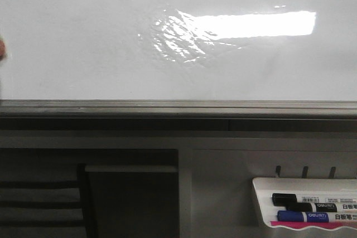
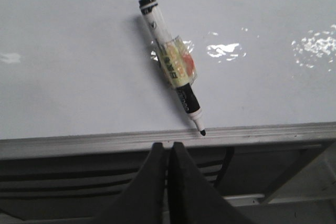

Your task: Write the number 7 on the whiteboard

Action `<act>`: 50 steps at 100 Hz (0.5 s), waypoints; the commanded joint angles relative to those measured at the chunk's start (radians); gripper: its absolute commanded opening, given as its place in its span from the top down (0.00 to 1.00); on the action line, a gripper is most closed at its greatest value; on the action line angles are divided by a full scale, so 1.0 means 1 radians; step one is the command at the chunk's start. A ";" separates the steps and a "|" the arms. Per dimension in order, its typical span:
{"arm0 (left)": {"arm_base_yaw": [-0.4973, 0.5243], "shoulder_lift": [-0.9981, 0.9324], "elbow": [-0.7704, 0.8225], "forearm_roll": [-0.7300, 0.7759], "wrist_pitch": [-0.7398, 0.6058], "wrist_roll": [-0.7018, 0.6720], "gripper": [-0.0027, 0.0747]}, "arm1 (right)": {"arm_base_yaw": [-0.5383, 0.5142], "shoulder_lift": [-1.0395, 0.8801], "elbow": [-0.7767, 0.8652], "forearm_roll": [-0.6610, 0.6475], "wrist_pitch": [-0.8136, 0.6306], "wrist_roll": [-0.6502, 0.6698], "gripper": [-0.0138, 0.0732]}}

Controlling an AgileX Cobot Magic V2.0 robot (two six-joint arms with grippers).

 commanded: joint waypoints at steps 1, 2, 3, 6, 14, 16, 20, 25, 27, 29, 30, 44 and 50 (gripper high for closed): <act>0.002 0.038 -0.037 -0.017 -0.055 -0.006 0.99 | -0.003 0.006 -0.036 -0.012 -0.071 0.000 0.92; 0.002 0.041 -0.037 -0.017 -0.055 -0.006 0.99 | -0.003 0.006 -0.036 -0.012 -0.074 0.000 0.92; 0.002 0.044 -0.037 -0.017 -0.055 -0.006 0.99 | -0.003 0.006 -0.036 -0.012 -0.075 0.000 0.92; 0.002 0.052 -0.037 -0.017 -0.055 -0.006 0.99 | -0.003 0.006 -0.036 -0.009 -0.077 0.000 0.92; 0.002 0.060 -0.037 -0.017 -0.049 -0.006 0.99 | -0.003 0.006 -0.036 -0.005 -0.077 0.000 0.92; 0.002 0.060 -0.037 -0.017 -0.046 -0.006 0.99 | -0.003 0.006 -0.036 -0.005 -0.075 0.000 0.92; 0.002 0.060 -0.037 -0.017 -0.046 -0.006 0.99 | -0.003 0.006 -0.036 -0.005 -0.075 0.000 0.92; 0.002 0.060 -0.037 -0.020 -0.046 -0.006 0.99 | -0.003 0.006 -0.036 -0.005 -0.068 0.000 0.92; 0.002 0.060 -0.037 -0.024 -0.044 -0.006 0.99 | -0.003 0.006 -0.036 -0.005 -0.068 0.000 0.92; 0.002 0.060 -0.037 -0.030 -0.045 -0.006 0.99 | -0.003 0.006 -0.036 -0.005 -0.068 0.000 0.92; 0.002 0.060 -0.037 -0.033 -0.045 -0.006 0.99 | -0.003 0.006 -0.036 -0.005 -0.068 0.000 0.92; 0.002 0.060 -0.037 -0.133 -0.045 -0.006 0.99 | -0.003 0.008 -0.036 -0.005 -0.068 0.000 0.92; 0.002 0.060 -0.037 -0.143 -0.045 -0.006 0.99 | -0.003 0.010 -0.036 -0.005 -0.068 0.000 0.92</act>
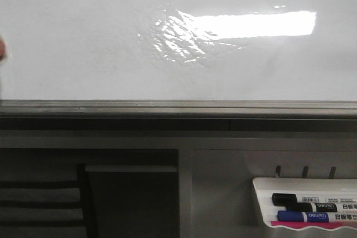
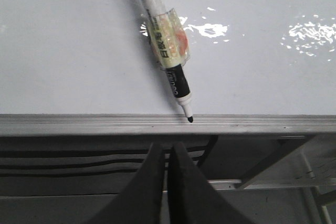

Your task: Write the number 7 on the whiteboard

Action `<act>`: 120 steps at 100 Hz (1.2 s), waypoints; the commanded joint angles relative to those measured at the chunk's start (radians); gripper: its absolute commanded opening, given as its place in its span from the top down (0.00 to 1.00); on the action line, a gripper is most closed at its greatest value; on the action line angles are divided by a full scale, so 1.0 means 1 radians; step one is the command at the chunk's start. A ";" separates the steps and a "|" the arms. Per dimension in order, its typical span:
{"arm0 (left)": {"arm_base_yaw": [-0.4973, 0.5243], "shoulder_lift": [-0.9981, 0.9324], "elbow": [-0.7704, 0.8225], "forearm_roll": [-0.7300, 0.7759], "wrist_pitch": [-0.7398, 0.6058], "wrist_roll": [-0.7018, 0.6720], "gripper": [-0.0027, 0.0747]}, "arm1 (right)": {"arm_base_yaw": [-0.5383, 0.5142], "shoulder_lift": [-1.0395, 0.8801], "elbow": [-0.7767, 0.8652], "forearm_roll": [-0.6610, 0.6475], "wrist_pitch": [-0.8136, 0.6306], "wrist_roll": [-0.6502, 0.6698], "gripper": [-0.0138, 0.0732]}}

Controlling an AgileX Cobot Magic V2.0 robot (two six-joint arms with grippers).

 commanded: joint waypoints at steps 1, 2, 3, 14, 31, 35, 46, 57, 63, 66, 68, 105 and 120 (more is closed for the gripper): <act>0.002 0.000 -0.035 -0.048 -0.055 -0.006 0.99 | -0.003 0.009 -0.036 -0.005 -0.069 -0.003 0.92; 0.002 0.000 -0.035 -0.049 -0.055 -0.006 0.99 | -0.003 0.009 -0.036 -0.005 -0.069 -0.003 0.92; 0.002 0.000 -0.035 -0.049 -0.055 -0.006 0.99 | -0.003 0.009 -0.036 -0.005 -0.069 -0.003 0.92; 0.002 0.000 -0.035 -0.049 -0.055 -0.006 0.99 | -0.003 0.009 -0.036 -0.005 -0.069 -0.003 0.92; 0.002 -0.001 -0.035 0.034 -0.067 -0.006 0.98 | -0.003 0.009 -0.036 -0.005 -0.069 -0.003 0.80; 0.002 -0.001 -0.035 0.070 -0.061 -0.006 0.95 | -0.003 0.009 -0.036 -0.005 -0.069 -0.003 0.72; 0.002 -0.001 -0.035 0.137 -0.056 -0.006 0.66 | -0.003 0.009 -0.036 -0.011 -0.069 -0.003 0.45; 0.002 -0.001 -0.035 0.143 -0.058 -0.006 0.38 | -0.003 0.009 -0.036 -0.011 -0.069 -0.003 0.33; 0.002 -0.001 -0.035 0.143 -0.060 -0.006 0.31 | -0.003 0.009 -0.036 -0.011 -0.069 -0.003 0.33; 0.002 -0.001 -0.035 0.143 -0.060 -0.006 0.29 | -0.003 0.009 -0.036 -0.011 -0.069 -0.003 0.33; 0.002 -0.001 -0.035 0.141 -0.060 -0.006 0.29 | -0.003 0.009 -0.036 -0.011 -0.069 -0.003 0.33; 0.002 0.000 -0.035 0.106 -0.075 -0.006 0.41 | -0.003 0.009 -0.036 -0.011 -0.069 -0.003 0.33; 0.002 0.002 -0.035 0.027 -0.087 -0.006 0.45 | -0.003 0.009 -0.036 -0.011 -0.069 -0.003 0.33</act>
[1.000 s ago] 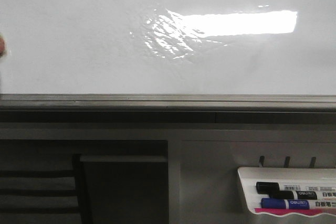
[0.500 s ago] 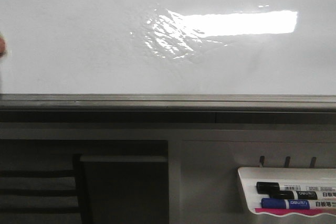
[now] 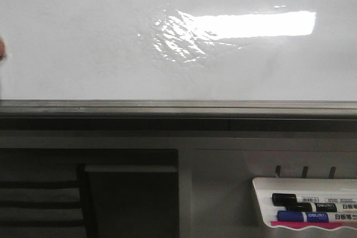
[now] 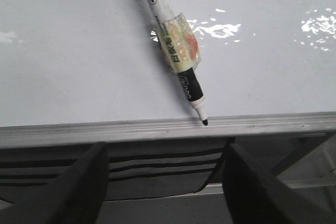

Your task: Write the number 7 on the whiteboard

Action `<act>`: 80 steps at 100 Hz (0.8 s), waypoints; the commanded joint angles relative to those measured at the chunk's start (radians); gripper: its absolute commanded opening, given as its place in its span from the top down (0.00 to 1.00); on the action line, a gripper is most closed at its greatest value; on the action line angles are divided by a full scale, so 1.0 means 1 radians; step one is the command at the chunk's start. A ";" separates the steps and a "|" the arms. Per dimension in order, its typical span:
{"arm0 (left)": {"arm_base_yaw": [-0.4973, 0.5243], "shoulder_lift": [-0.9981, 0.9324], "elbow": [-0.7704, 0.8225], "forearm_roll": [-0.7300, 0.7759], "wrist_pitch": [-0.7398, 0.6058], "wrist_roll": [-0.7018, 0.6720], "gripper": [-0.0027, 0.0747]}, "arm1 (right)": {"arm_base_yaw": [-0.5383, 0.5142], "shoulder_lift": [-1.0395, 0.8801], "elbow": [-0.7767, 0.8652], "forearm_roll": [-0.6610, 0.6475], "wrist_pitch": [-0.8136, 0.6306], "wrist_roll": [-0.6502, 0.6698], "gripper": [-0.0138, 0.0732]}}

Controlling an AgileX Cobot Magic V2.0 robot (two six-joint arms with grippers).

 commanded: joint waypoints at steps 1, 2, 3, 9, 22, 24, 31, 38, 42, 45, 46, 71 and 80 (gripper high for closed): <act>0.002 0.003 -0.035 -0.049 -0.073 -0.006 0.45 | -0.003 0.004 -0.036 -0.011 -0.069 -0.003 0.33; 0.002 0.006 -0.035 -0.049 -0.073 -0.006 0.45 | -0.003 0.004 -0.036 -0.011 -0.069 -0.003 0.33; 0.002 0.006 -0.035 -0.049 -0.075 -0.006 0.45 | -0.003 0.004 -0.036 -0.011 -0.069 -0.003 0.33; 0.002 0.022 -0.037 -0.049 -0.075 -0.004 0.45 | -0.003 0.004 -0.036 -0.011 -0.069 -0.003 0.33; 0.002 0.091 -0.065 -0.067 -0.073 0.006 0.45 | -0.003 0.004 -0.036 -0.011 -0.074 -0.003 0.33; 0.002 0.100 -0.072 -0.076 -0.073 0.015 0.45 | -0.003 0.004 -0.036 -0.011 -0.076 -0.003 0.33; 0.002 0.147 -0.104 -0.108 -0.073 0.023 0.45 | -0.003 0.004 -0.036 -0.011 -0.091 -0.003 0.33; -0.010 0.192 -0.131 -0.113 -0.099 0.036 0.45 | -0.003 0.004 -0.036 -0.011 -0.109 -0.003 0.33; -0.016 0.219 -0.139 -0.113 -0.127 0.036 0.45 | -0.003 0.004 -0.036 -0.011 -0.117 -0.003 0.33; -0.025 0.238 -0.144 -0.113 -0.145 0.036 0.45 | -0.003 0.004 -0.036 -0.011 -0.124 -0.003 0.33; -0.026 0.246 -0.146 -0.113 -0.150 0.036 0.45 | -0.003 0.004 -0.036 -0.011 -0.124 -0.003 0.33; -0.101 0.396 -0.146 -0.113 -0.294 0.036 0.45 | -0.003 0.004 -0.036 -0.011 -0.131 -0.003 0.33; -0.133 0.444 -0.146 -0.113 -0.353 0.036 0.45 | -0.003 0.004 -0.036 -0.011 -0.131 -0.003 0.33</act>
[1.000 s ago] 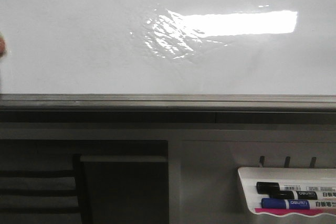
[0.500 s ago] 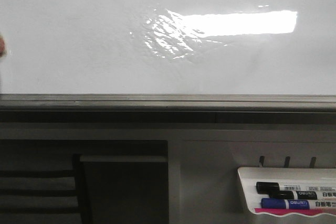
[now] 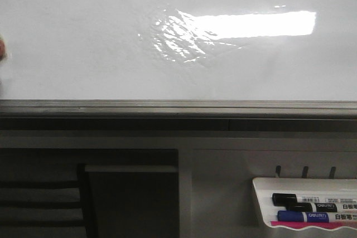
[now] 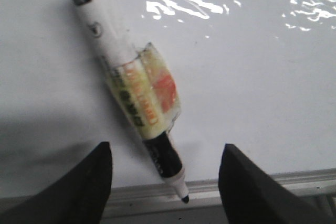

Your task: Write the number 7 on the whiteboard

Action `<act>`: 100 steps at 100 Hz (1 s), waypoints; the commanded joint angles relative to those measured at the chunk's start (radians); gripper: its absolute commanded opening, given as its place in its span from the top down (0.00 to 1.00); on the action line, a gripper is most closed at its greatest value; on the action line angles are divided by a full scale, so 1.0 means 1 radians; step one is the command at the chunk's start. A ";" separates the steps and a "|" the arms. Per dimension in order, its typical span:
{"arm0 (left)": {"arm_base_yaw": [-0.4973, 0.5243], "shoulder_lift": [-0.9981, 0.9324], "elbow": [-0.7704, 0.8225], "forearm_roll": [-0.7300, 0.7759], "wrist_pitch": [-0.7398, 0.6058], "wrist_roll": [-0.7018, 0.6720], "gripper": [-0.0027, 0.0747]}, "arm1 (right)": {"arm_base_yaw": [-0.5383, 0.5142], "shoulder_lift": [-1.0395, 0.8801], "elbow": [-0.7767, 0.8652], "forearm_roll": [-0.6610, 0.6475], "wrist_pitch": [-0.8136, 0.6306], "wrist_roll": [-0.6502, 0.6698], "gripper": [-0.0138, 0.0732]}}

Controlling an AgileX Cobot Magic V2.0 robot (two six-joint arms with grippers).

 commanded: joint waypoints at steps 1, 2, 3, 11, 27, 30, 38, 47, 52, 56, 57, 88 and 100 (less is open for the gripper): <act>-0.031 0.027 -0.035 -0.016 -0.120 0.001 0.45 | -0.003 0.004 -0.036 -0.011 -0.082 -0.003 0.33; -0.033 0.030 -0.035 -0.016 -0.126 0.001 0.45 | -0.003 0.004 -0.036 -0.011 -0.082 -0.003 0.33; -0.035 0.037 -0.035 -0.016 -0.129 0.001 0.45 | -0.003 0.004 -0.036 -0.011 -0.082 -0.003 0.33; -0.038 0.075 -0.035 -0.016 -0.148 0.001 0.45 | -0.003 0.004 -0.036 -0.011 -0.082 -0.003 0.33; -0.034 0.106 -0.035 -0.016 -0.156 0.001 0.45 | -0.003 0.004 -0.036 -0.011 -0.082 -0.003 0.33; -0.034 0.106 -0.035 -0.016 -0.156 0.001 0.46 | -0.003 0.004 -0.036 -0.011 -0.082 -0.003 0.33; -0.034 0.106 -0.035 -0.016 -0.156 0.001 0.54 | -0.003 0.004 -0.036 -0.011 -0.082 -0.003 0.33; -0.034 0.106 -0.035 -0.016 -0.156 0.001 0.67 | -0.003 0.004 -0.036 -0.011 -0.082 -0.003 0.33; -0.034 0.106 -0.035 -0.016 -0.152 0.001 0.75 | -0.003 0.004 -0.036 -0.011 -0.082 -0.003 0.33; -0.034 0.106 -0.035 -0.016 -0.152 0.001 0.80 | -0.003 0.004 -0.036 -0.011 -0.082 -0.003 0.33; -0.034 0.106 -0.035 -0.016 -0.152 0.001 0.81 | -0.003 0.004 -0.036 -0.011 -0.082 -0.003 0.33; -0.034 0.104 -0.035 -0.016 -0.147 0.001 0.99 | -0.003 0.013 -0.036 -0.011 -0.119 -0.003 0.33; -0.034 0.076 -0.050 0.002 -0.072 0.001 0.99 | -0.003 0.015 -0.054 0.005 -0.014 -0.003 0.36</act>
